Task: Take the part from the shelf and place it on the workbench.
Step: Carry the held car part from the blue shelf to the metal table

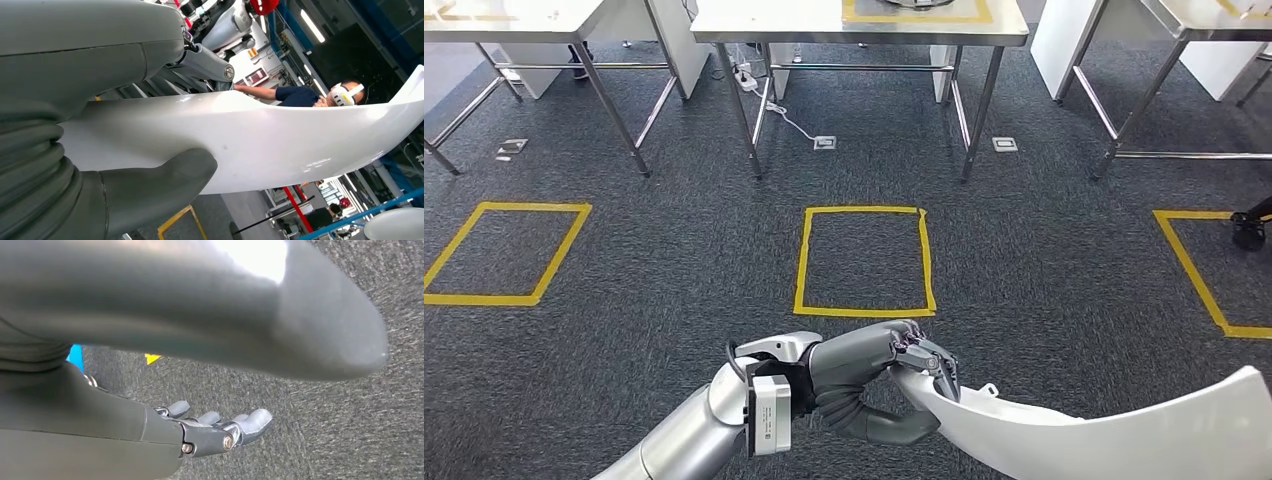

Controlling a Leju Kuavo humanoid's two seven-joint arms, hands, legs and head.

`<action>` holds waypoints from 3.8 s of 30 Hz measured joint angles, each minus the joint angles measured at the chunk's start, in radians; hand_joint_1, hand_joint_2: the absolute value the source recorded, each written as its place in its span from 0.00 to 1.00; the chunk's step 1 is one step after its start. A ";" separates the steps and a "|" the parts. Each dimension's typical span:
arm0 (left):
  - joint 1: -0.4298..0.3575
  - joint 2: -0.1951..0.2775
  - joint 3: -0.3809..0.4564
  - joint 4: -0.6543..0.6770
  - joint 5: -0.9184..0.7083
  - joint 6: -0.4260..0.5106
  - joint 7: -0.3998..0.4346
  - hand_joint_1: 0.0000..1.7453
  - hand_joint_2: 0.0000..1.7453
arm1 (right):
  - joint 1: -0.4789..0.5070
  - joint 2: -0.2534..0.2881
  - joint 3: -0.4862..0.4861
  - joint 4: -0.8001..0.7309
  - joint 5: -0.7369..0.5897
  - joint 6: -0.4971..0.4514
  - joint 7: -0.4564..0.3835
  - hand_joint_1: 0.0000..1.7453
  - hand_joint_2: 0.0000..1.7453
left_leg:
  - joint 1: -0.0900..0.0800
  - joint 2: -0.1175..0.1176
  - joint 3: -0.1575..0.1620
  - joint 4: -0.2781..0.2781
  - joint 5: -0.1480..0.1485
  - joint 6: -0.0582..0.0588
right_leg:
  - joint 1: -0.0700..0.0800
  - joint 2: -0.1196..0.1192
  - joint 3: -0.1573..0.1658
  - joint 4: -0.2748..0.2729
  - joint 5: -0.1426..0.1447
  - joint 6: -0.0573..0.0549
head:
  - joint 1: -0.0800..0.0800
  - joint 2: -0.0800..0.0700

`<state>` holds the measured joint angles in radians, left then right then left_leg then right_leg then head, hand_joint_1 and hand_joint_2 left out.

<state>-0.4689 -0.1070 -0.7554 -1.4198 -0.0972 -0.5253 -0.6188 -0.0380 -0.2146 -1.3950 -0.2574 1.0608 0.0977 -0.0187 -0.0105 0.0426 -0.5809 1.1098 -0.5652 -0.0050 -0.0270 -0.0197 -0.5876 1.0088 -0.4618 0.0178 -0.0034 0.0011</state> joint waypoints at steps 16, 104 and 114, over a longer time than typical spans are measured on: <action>-0.002 0.002 -0.016 0.007 -0.011 0.013 0.006 1.00 1.00 | -0.007 0.002 0.013 0.002 0.026 0.009 -0.018 0.00 0.00 | 0.003 -0.042 0.044 -0.095 0.059 0.056 | 0.002 0.029 -0.047 0.145 -0.069 0.045 | -0.001 0.000; -0.022 0.014 -0.038 0.019 -0.023 0.033 0.012 1.00 1.00 | -0.014 0.013 0.018 0.014 0.046 0.028 -0.034 0.00 0.00 | -0.003 -0.050 -0.027 -0.072 0.109 0.026 | 0.007 0.025 0.037 0.014 -0.048 0.017 | -0.009 0.000; -0.020 0.009 -0.042 0.022 -0.022 0.034 0.014 1.00 1.00 | -0.009 0.016 0.018 0.015 0.047 0.034 -0.035 0.00 0.00 | 0.004 -0.050 0.039 -0.089 0.066 0.052 | 0.001 0.023 -0.133 0.227 -0.050 0.045 | 0.002 0.000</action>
<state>-0.4893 -0.0979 -0.7979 -1.3979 -0.1194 -0.4913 -0.6050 -0.0466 -0.1990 -1.3767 -0.2422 1.1082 0.1312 -0.0533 -0.0069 -0.0075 -0.5422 1.0204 -0.4992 0.0470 -0.0258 0.0031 -0.7202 1.2355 -0.5121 0.0630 -0.0010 0.0011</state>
